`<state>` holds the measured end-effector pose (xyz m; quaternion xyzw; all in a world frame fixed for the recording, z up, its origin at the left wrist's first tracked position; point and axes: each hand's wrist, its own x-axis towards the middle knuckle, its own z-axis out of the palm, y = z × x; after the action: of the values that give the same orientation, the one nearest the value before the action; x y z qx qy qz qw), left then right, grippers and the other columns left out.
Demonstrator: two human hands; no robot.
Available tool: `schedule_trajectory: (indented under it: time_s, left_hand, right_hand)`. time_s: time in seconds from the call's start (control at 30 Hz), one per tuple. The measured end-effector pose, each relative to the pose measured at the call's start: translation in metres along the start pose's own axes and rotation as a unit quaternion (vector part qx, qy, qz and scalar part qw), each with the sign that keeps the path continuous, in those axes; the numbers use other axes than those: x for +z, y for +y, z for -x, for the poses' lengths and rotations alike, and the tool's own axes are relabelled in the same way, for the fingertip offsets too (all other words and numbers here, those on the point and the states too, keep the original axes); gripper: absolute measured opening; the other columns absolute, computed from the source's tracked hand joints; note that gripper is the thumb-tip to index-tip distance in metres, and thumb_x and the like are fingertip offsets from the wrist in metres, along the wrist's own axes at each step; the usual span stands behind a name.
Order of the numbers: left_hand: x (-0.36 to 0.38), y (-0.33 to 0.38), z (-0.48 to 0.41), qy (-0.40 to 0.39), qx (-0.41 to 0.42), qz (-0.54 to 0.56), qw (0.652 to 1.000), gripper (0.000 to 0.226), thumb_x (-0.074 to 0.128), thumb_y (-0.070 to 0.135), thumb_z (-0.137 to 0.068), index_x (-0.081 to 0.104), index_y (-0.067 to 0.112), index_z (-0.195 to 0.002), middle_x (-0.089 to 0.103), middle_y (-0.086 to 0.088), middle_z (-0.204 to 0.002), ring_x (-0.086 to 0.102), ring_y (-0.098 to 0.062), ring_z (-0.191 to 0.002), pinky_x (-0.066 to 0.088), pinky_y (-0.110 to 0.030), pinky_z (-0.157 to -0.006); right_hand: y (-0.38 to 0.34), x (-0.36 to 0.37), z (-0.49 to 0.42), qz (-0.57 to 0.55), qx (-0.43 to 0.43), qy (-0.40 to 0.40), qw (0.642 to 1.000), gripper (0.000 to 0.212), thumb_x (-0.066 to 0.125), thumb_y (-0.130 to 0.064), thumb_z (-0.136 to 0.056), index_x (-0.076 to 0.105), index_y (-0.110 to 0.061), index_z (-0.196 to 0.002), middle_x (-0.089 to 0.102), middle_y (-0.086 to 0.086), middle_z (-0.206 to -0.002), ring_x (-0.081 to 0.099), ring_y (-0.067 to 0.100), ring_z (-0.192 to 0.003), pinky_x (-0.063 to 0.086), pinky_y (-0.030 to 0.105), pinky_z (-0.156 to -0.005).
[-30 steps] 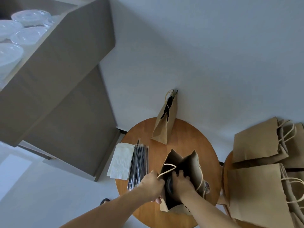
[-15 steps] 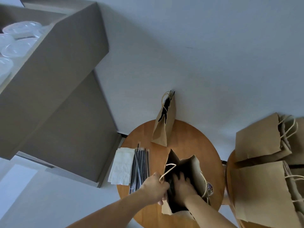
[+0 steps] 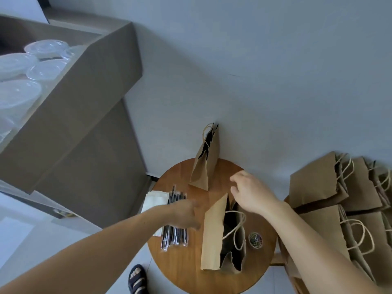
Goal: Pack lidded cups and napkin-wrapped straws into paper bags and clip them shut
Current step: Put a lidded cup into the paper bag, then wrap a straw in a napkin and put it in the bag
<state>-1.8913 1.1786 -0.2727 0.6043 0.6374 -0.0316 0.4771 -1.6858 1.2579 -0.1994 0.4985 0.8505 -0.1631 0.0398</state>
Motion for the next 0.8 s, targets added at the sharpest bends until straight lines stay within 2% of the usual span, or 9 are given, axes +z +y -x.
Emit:
schedule_trajectory:
  time_s: [0.1, 0.17, 0.27, 0.33, 0.37, 0.4, 0.47, 0.6, 0.8]
  left_hand:
    - [-0.028, -0.018, 0.0, 0.099, -0.012, 0.001, 0.995, 0.056, 0.064, 0.039, -0.088, 0.046, 0.02, -0.138, 0.058, -0.001, -0.128, 0.058, -0.019, -0.11, 0.05, -0.035, -0.093]
    - [-0.043, -0.038, 0.0, 0.153, -0.039, 0.024, 0.987, 0.05, 0.061, 0.037, -0.09, 0.049, 0.019, -0.135, 0.058, 0.0, -0.129, 0.057, -0.019, -0.112, 0.049, -0.034, -0.093]
    - [-0.057, -0.075, -0.003, 0.182, -0.084, 0.048, 0.979, 0.046, 0.057, 0.034, -0.091, 0.052, 0.018, -0.133, 0.06, -0.004, -0.128, 0.06, -0.023, -0.11, 0.051, -0.04, -0.095]
    - [-0.059, -0.1, -0.006, 0.179, -0.12, 0.062, 0.975, 0.049, 0.054, 0.035, -0.092, 0.047, 0.018, -0.137, 0.059, -0.004, -0.127, 0.061, -0.021, -0.104, 0.053, -0.035, -0.088]
    - [-0.059, -0.112, -0.008, 0.173, -0.139, 0.07, 0.972, 0.05, 0.053, 0.035, -0.092, 0.046, 0.017, -0.138, 0.059, -0.004, -0.126, 0.062, -0.02, -0.099, 0.053, -0.032, -0.081]
    - [-0.057, -0.123, -0.011, 0.17, -0.155, 0.08, 0.97, 0.051, 0.053, 0.035, -0.092, 0.046, 0.017, -0.139, 0.059, -0.005, -0.125, 0.063, -0.018, -0.095, 0.052, -0.03, -0.076]
    - [-0.053, -0.144, -0.018, 0.167, -0.169, 0.097, 0.967, 0.05, 0.052, 0.034, -0.092, 0.047, 0.016, -0.139, 0.057, -0.004, -0.128, 0.06, -0.017, -0.095, 0.048, -0.027, -0.073]
    - [-0.045, -0.181, -0.04, 0.164, -0.19, 0.141, 0.957, 0.046, 0.051, 0.031, -0.091, 0.051, 0.019, -0.136, 0.057, -0.001, -0.128, 0.055, -0.013, -0.09, 0.039, -0.02, -0.06]
    - [-0.022, -0.214, -0.07, 0.17, -0.211, 0.204, 0.941, 0.038, 0.055, 0.029, -0.088, 0.057, 0.024, -0.126, 0.057, 0.006, -0.114, 0.055, -0.008, -0.08, 0.046, -0.022, -0.061]
  right_hand:
    - [-0.028, 0.002, -0.021, -0.043, 0.008, 0.018, 0.999, 0.043, 0.046, -0.031, -0.1, 0.049, -0.015, -0.14, 0.046, 0.004, -0.144, 0.047, 0.023, -0.128, 0.042, 0.035, -0.102]
    - [-0.054, 0.016, -0.035, -0.08, 0.002, 0.007, 0.997, 0.047, 0.048, -0.035, -0.099, 0.048, -0.014, -0.141, 0.047, 0.005, -0.143, 0.049, 0.023, -0.126, 0.042, 0.032, -0.096]
    - [-0.096, 0.051, -0.058, -0.159, 0.028, -0.046, 0.986, 0.047, 0.052, -0.04, -0.097, 0.054, -0.012, -0.134, 0.056, 0.005, -0.132, 0.058, 0.023, -0.114, 0.043, 0.029, -0.084]
    - [-0.117, 0.079, -0.072, -0.213, 0.064, -0.058, 0.973, 0.033, 0.055, -0.038, -0.095, 0.065, -0.008, -0.105, 0.067, 0.008, -0.101, 0.063, 0.022, -0.088, 0.049, 0.033, -0.072]
    - [-0.123, 0.095, -0.078, -0.23, 0.081, -0.058, 0.968, 0.03, 0.056, -0.037, -0.095, 0.063, -0.01, -0.084, 0.064, 0.007, -0.08, 0.06, 0.02, -0.072, 0.047, 0.033, -0.063]
    - [-0.128, 0.112, -0.083, -0.239, 0.097, -0.062, 0.964, 0.035, 0.057, -0.034, -0.094, 0.054, -0.014, -0.065, 0.054, 0.004, -0.063, 0.052, 0.018, -0.058, 0.04, 0.031, -0.054]
    - [-0.134, 0.146, -0.093, -0.26, 0.13, -0.088, 0.953, 0.048, 0.058, -0.027, -0.093, 0.036, -0.019, -0.051, 0.036, -0.004, -0.048, 0.039, 0.01, -0.043, 0.028, 0.025, -0.043]
    - [-0.137, 0.212, -0.11, -0.251, 0.201, -0.137, 0.937, 0.05, 0.057, -0.031, -0.094, 0.033, -0.017, -0.053, 0.032, -0.005, -0.045, 0.031, 0.005, -0.033, 0.024, 0.019, -0.036]
    - [-0.14, 0.287, -0.126, -0.211, 0.226, -0.176, 0.935, 0.047, 0.057, -0.041, -0.095, 0.04, -0.017, -0.058, 0.039, -0.006, -0.048, 0.034, 0.006, -0.035, 0.022, 0.016, -0.034]
